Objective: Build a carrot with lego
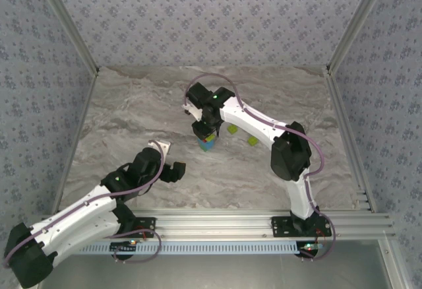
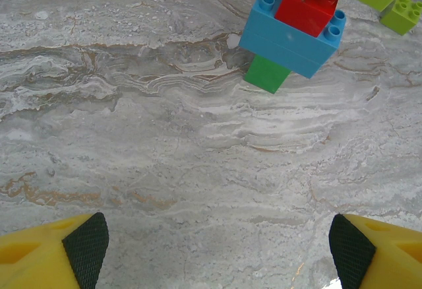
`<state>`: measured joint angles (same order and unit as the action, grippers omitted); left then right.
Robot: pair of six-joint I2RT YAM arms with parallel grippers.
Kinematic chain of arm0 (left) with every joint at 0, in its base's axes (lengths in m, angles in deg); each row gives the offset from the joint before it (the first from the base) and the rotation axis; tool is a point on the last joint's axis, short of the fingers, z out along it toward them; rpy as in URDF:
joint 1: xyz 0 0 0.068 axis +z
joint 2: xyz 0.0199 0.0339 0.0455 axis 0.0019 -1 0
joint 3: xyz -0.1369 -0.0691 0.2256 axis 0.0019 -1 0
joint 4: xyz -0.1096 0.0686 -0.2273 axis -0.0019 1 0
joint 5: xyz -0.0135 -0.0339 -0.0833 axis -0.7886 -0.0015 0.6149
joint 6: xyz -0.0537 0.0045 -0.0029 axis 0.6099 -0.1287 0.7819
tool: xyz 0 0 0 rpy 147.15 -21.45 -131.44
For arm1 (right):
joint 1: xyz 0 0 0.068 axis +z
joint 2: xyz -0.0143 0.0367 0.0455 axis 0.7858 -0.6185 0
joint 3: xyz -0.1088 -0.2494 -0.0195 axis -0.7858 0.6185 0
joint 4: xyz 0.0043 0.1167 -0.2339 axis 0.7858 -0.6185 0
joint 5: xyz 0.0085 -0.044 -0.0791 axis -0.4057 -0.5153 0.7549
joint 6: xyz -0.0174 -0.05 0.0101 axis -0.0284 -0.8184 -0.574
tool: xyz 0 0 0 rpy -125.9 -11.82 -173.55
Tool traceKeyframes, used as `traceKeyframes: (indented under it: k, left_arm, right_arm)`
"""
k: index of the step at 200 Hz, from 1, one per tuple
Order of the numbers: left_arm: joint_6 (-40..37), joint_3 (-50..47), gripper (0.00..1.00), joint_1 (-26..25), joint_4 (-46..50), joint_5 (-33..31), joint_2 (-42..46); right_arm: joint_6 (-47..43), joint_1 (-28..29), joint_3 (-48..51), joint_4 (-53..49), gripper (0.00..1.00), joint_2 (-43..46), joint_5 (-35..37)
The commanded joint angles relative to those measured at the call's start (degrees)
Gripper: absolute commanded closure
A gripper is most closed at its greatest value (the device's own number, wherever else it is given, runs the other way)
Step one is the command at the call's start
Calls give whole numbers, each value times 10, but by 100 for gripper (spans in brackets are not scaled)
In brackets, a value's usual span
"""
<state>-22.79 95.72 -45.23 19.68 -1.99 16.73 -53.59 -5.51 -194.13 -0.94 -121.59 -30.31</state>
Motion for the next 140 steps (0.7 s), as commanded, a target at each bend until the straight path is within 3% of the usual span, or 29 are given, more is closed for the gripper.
traceKeyframes:
  k: [1,140]
  left_arm:
    - [-10,7,11,-4,-7,8,5]
    - [-10,7,11,-4,-7,8,5]
  right_arm:
    - [4,-1,8,-4,65,-13,-11]
    - [3,-1,15,-4,65,-36,-21]
